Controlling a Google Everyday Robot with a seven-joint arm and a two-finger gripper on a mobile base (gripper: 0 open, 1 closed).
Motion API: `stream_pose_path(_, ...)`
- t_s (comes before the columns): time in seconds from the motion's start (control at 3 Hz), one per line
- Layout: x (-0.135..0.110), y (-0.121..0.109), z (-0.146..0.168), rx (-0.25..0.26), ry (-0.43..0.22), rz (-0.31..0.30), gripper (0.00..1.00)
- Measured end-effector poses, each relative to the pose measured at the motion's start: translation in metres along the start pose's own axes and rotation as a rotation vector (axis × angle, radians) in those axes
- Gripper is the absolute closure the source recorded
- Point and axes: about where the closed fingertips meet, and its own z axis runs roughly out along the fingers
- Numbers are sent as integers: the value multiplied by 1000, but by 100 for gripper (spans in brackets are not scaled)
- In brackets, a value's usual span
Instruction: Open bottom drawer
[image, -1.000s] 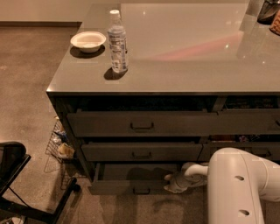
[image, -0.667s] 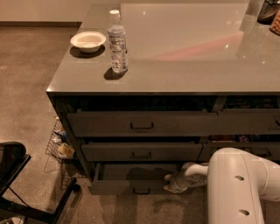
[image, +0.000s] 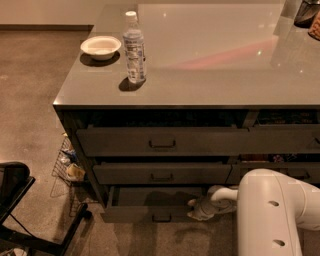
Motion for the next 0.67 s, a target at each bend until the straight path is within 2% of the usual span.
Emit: stream_pose_path(0.67,0,0,0,0,0,0,100)
